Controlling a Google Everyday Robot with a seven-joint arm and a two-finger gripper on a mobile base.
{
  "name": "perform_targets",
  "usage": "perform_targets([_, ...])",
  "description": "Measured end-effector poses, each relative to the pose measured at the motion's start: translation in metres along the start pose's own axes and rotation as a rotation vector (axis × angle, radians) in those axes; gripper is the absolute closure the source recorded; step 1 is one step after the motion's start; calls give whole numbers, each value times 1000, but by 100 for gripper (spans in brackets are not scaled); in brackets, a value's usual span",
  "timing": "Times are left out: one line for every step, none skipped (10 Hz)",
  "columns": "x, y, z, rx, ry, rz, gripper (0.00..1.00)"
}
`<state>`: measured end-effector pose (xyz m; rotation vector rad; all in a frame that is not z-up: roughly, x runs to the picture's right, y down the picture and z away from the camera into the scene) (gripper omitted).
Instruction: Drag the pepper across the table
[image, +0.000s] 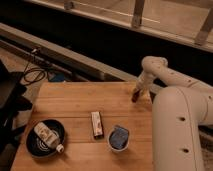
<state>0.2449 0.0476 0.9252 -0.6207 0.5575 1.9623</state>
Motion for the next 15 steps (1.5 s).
perform_targets([-10,-29,-1,6,-2,72,88])
perform_targets([-16,-47,0,11,-5,131,88])
perform_targets([-21,-62,1,14,-5,196,88])
perform_targets([-24,-69,0,16,-5,214,86])
perform_targets([-26,-71,-3,16,-5,198,77])
perform_targets([-23,-71,-2,22,0,180,67])
perform_targets([-20,-67,-2,24,0,174,60])
perform_targets([-12,-57,0,25,-1,177,57])
perform_targets([-10,-54,1,27,0,176,62])
perform_targets([-9,-55,0,29,-1,174,69])
perform_targets([-9,-62,-3,30,-2,168,79])
perform_targets([-9,-64,-4,31,-1,168,81])
perform_targets([-7,-63,-3,36,3,166,81])
perform_targets([-2,-54,-2,38,3,162,81])
perform_targets([0,-47,-1,36,1,159,81])
